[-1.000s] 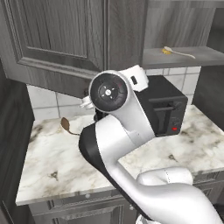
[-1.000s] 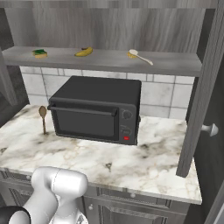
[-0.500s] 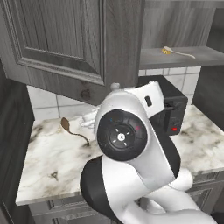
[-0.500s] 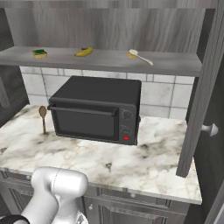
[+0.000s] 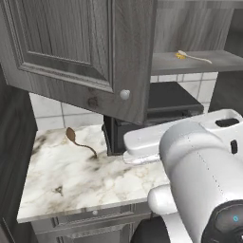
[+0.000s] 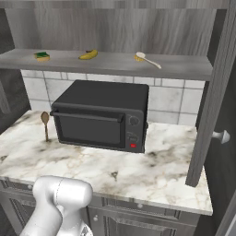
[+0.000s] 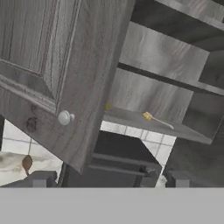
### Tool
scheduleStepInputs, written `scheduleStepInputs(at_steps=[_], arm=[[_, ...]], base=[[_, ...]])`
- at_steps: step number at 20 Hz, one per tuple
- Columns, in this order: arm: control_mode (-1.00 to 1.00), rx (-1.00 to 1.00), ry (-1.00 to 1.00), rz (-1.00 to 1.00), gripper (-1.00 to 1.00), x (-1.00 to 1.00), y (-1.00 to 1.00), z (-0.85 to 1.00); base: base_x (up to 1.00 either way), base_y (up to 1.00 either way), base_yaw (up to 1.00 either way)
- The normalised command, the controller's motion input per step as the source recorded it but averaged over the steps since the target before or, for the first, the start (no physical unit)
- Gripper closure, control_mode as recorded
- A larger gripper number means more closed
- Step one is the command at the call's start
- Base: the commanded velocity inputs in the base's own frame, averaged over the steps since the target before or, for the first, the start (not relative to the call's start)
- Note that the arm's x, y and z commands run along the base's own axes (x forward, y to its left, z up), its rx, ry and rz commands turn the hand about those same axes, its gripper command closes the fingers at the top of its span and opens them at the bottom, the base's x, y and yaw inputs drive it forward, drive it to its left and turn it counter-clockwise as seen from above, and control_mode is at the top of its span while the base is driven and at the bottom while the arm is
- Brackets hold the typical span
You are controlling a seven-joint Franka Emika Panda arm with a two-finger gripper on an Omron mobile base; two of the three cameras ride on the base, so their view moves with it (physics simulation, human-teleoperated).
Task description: Pick the sponge and dish brush from the cabinet and place them on the counter.
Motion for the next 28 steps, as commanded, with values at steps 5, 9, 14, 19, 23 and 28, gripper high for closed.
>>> scheduleStepInputs(at_steps=[5, 9, 14, 19, 23, 28], arm=[[-1.00, 0.28, 0.00, 0.00, -1.00, -0.42, -0.78, 0.19], [-1.00, 0.41, 0.03, 0.03, -1.00, -0.13, -0.85, 0.19], [-1.00, 0.43, 0.00, 0.07, -1.00, -0.01, -0.86, 0.29], [-1.00, 0.49, 0.01, 0.12, -1.00, 0.02, -0.79, 0.28], [-1.00, 0.38, 0.07, 0.12, -1.00, 0.19, -0.43, -0.03], [-1.00, 0.27, 0.02, 0.07, -1.00, 0.23, -0.10, -0.15]], base=[[0.00, 0.00, 0.00], [0.00, 0.00, 0.00], [0.00, 0.00, 0.00], [0.00, 0.00, 0.00], [0.00, 0.00, 0.00], [0.00, 0.00, 0.00]])
